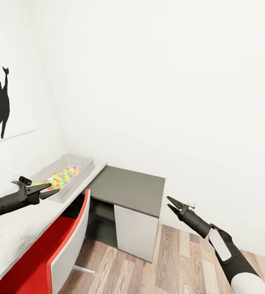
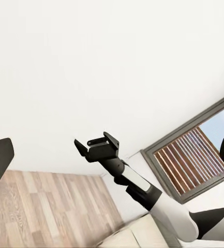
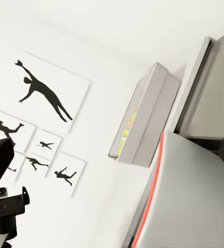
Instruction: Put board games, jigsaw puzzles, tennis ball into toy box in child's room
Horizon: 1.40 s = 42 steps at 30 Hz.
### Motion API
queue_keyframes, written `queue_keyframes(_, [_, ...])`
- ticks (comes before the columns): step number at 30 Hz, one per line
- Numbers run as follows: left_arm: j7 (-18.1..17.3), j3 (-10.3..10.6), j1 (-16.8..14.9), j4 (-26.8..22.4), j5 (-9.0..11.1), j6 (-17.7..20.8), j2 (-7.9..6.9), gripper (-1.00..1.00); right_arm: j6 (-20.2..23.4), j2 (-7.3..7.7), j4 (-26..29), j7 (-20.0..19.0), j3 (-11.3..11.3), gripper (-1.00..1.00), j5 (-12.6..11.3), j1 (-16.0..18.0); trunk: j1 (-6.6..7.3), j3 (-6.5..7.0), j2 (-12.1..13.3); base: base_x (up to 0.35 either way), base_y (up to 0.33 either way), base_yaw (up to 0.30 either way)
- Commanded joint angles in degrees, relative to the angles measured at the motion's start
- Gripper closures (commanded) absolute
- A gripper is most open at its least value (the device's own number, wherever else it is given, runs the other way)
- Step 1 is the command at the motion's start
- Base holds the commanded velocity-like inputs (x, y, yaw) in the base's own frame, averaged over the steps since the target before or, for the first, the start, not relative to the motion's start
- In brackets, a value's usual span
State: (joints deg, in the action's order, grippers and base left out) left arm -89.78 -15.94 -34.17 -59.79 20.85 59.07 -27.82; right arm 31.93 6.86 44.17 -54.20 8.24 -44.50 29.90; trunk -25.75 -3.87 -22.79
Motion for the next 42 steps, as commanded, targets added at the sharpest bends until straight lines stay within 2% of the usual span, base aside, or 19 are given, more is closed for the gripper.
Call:
queue_keyframes(1, [-0.2, 0.0, 0.0, 0.0, 0.0, 0.6, -0.03, -1.00, 0.4, -0.01, 0.0, 0.0, 0.0, -1.00, -0.3, 0.1, -0.04, -0.08, -0.1, -0.007, 0.000, -0.267])
queue_keyframes(9, [-0.2, 0.0, 0.0, 0.0, 0.0, 0.6, -0.03, -1.00, 0.4, -0.02, 0.0, 0.0, 0.0, -1.00, -0.3, 0.1, -0.04, 0.33, -0.1, -0.002, 0.000, -0.263])
queue_keyframes(20, [-0.2, 0.0, 0.0, 0.0, 0.0, 0.6, -0.03, -1.00, 0.4, -0.07, -0.1, 0.0, 1.5, -1.00, -0.1, 0.1, -0.04, 0.91, -0.1, -0.054, 0.000, -0.259])
queue_keyframes(37, [-0.2, 0.0, 0.0, 0.0, 0.0, 0.6, -0.01, -1.00, 0.4, -0.08, -0.1, 0.0, 1.6, -1.00, 0.0, 0.1, -0.04, 1.86, -0.1, -0.056, 0.000, -0.254])
queue_keyframes(42, [-0.2, 0.1, 0.0, 0.0, 0.0, 0.6, -0.02, -1.00, 0.1, -0.08, -0.1, 0.0, 1.6, -1.00, 0.0, 0.1, -0.04, 2.26, -0.1, -0.153, 0.000, -0.122])
